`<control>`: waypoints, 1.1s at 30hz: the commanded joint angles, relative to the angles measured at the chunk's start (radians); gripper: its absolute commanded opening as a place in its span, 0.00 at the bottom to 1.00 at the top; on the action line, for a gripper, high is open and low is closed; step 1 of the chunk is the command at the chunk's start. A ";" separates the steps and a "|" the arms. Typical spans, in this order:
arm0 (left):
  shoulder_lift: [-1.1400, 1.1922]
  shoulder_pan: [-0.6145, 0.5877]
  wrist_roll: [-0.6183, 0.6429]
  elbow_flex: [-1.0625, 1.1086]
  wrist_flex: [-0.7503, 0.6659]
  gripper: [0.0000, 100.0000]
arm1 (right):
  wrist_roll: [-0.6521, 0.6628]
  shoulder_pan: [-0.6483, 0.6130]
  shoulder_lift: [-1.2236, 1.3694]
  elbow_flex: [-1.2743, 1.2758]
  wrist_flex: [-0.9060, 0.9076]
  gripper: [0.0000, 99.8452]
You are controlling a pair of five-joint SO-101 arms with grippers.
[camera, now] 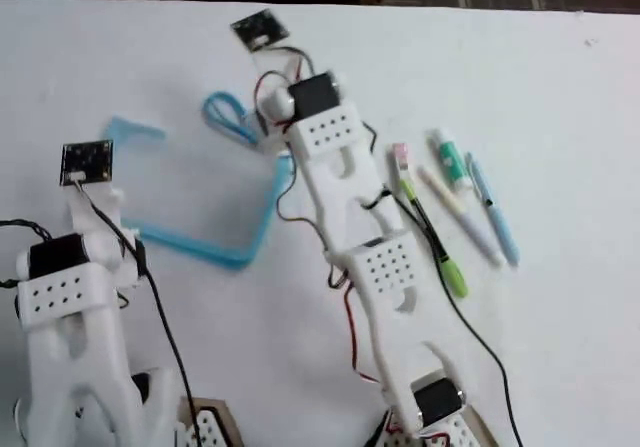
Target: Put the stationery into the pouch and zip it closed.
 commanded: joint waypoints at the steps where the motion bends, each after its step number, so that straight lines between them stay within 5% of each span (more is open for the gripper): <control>1: 0.001 -0.010 0.003 -0.080 0.054 0.07 | -0.011 0.012 -0.096 0.069 0.022 0.02; 5: 0.001 -0.010 0.003 -0.167 0.118 0.07 | -0.018 -0.021 -0.094 0.147 -0.051 0.06; 12: 0.001 -0.012 0.003 -0.206 0.127 0.07 | -0.018 -0.073 0.016 0.193 -0.325 0.36; 18: 0.001 -0.012 0.002 -0.224 0.180 0.06 | -0.017 -0.097 0.179 0.184 -0.478 0.27; 25: 0.001 -0.012 0.002 -0.222 0.175 0.06 | -0.011 -0.068 0.225 0.183 -0.510 0.01; 33: 0.001 -0.012 0.002 -0.226 0.175 0.06 | -0.017 -0.039 0.085 0.183 -0.314 0.02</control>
